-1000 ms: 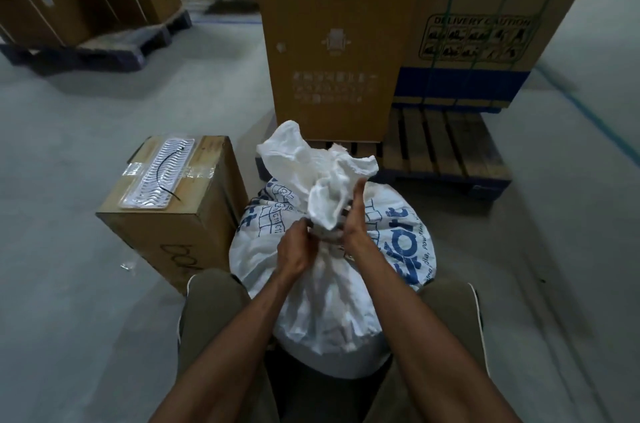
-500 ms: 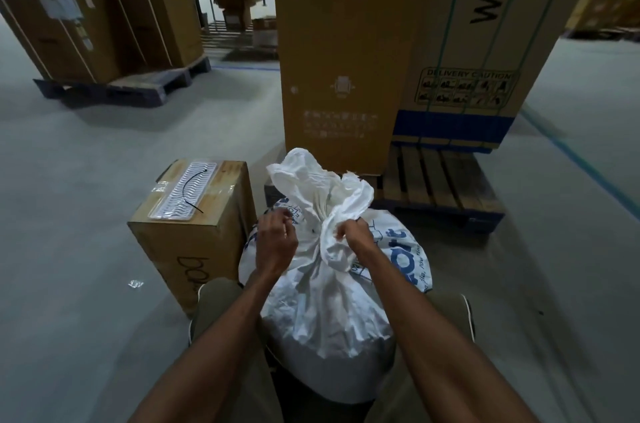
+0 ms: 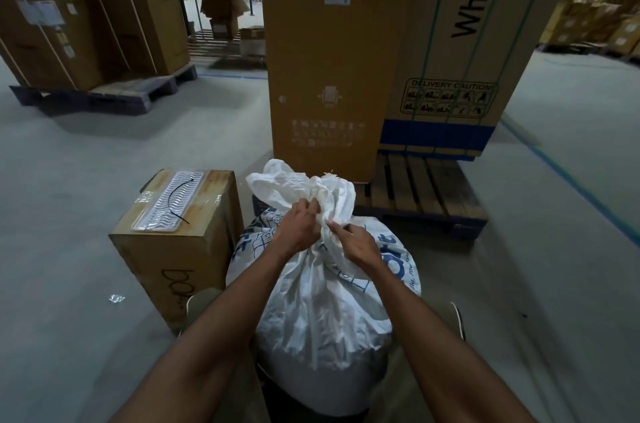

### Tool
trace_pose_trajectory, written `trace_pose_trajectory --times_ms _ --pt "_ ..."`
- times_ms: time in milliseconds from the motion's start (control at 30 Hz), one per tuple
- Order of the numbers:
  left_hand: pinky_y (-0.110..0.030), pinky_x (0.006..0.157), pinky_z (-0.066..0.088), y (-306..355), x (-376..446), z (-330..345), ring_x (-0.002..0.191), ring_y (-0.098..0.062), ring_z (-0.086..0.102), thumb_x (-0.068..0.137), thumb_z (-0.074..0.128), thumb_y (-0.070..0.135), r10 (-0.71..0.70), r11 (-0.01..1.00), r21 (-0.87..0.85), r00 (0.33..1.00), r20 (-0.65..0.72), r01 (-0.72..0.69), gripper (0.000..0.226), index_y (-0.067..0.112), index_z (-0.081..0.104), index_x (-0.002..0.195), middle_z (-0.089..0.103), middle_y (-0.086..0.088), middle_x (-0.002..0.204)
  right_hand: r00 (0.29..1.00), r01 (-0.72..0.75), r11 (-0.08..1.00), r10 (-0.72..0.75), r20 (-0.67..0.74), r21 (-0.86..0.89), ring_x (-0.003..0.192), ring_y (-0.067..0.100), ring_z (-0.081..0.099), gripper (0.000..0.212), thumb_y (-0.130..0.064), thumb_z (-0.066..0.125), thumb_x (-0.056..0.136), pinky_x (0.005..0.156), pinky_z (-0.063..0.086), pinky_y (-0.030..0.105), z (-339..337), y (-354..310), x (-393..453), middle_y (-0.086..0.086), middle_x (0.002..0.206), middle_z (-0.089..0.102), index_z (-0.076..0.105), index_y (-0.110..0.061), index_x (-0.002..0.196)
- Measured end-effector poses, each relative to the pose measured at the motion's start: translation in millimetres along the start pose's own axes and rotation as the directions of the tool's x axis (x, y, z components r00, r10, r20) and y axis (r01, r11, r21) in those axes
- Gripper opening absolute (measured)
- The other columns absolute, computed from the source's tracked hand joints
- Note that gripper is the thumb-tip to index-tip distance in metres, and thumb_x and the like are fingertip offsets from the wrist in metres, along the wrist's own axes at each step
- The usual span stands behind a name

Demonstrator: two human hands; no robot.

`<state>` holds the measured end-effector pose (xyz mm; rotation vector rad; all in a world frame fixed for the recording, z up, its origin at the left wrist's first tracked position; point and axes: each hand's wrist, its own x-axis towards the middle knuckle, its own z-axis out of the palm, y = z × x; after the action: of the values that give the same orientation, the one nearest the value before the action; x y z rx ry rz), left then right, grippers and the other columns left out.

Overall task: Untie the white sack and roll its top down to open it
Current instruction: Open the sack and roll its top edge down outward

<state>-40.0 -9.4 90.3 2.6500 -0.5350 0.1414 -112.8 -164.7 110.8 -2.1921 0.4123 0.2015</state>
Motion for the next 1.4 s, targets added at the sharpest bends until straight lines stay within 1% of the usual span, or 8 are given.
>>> trace_pose_trajectory --times_ms 100,333,567,767,933,1100,1267,1400 --pt "-0.041 0.092 0.049 1 11 0 0.107 -0.026 0.050 0.092 0.057 0.022 0.053 0.998 0.039 0.998 0.040 -0.055 0.030 0.019 0.050 0.121 0.051 -0.009 0.121 0.998 0.017 0.995 -0.022 -0.054 -0.096 0.099 0.031 0.065 0.060 -0.072 0.039 0.085 0.093 0.053 0.049 3 2 10 0.011 0.116 0.071 0.070 -0.023 0.099" --pt "-0.044 0.104 0.043 -8 48 9 0.129 -0.031 0.041 0.082 0.056 0.008 0.165 0.968 0.187 0.986 0.040 -0.169 0.044 0.011 0.052 0.125 0.050 -0.012 0.131 0.971 0.011 0.861 -0.131 -0.202 -0.508 0.127 0.041 0.045 0.048 -0.047 0.040 0.098 0.107 0.031 0.058 -2 14 44 0.014 0.143 0.043 0.064 -0.011 0.120" --pt "-0.054 0.123 0.010 -18 83 37 0.157 -0.033 -0.011 0.094 0.055 0.024 0.154 0.877 0.406 0.952 0.265 -0.255 0.079 0.030 0.013 0.161 0.001 0.003 0.172 0.885 0.168 0.707 -0.415 -0.212 -0.686 0.114 0.033 0.054 0.033 -0.027 0.050 0.099 0.099 0.041 0.049 -17 40 84 0.009 0.131 0.055 0.059 -0.018 0.130" --pt "-0.057 0.124 0.010 -30 90 52 0.158 -0.032 -0.002 0.103 0.049 0.037 0.175 0.884 0.371 0.938 0.300 -0.284 0.037 0.025 0.044 0.137 0.027 -0.001 0.166 0.812 0.202 0.762 -0.481 -0.330 -0.615 0.104 0.032 0.060 0.048 -0.005 0.058 0.089 0.091 0.050 0.043 -28 51 102 0.013 0.120 0.059 0.057 -0.011 0.137" --pt "-0.049 0.124 0.015 -30 70 39 0.144 -0.028 0.039 0.106 0.041 0.034 0.218 0.924 0.285 0.963 0.157 -0.255 0.024 0.022 0.045 0.126 0.064 -0.010 0.133 0.569 0.315 0.620 -0.730 -0.379 -0.719 0.119 0.035 0.053 0.056 0.000 0.068 0.083 0.108 0.043 0.044 -21 44 93 0.019 0.125 0.054 0.057 -0.007 0.137" --pt "-0.042 0.111 0.037 -19 45 10 0.104 -0.034 0.064 0.105 0.047 0.040 0.220 0.930 0.288 0.974 0.059 -0.227 0.029 0.016 0.052 0.121 0.073 -0.016 0.103 0.827 0.480 0.657 -0.559 0.051 -0.582 0.125 0.028 0.048 0.077 -0.066 0.054 0.090 0.108 0.040 0.043 2 17 57 0.010 0.139 0.052 0.044 -0.016 0.148" --pt "-0.039 0.070 0.052 -4 7 -29 0.085 -0.030 0.065 0.100 0.053 0.049 0.150 0.956 0.220 0.969 0.197 -0.193 0.030 0.021 0.053 0.109 0.069 -0.009 0.090 0.831 0.490 0.653 -0.549 0.085 -0.577 0.107 0.026 0.062 0.039 -0.026 0.069 0.093 0.094 0.051 0.040 3 6 25 0.007 0.123 0.068 0.060 -0.021 0.130" --pt "-0.040 0.079 0.050 1 -21 -55 0.102 -0.024 0.059 0.086 0.065 0.064 0.126 0.968 0.167 0.938 0.324 -0.187 0.065 0.032 0.043 0.137 0.065 -0.004 0.103 0.798 0.551 0.666 -0.597 0.085 -0.503 0.086 0.022 0.061 0.034 -0.003 0.068 0.086 0.071 0.040 0.028 -12 2 -8 0.005 0.106 0.071 0.071 -0.018 0.116"
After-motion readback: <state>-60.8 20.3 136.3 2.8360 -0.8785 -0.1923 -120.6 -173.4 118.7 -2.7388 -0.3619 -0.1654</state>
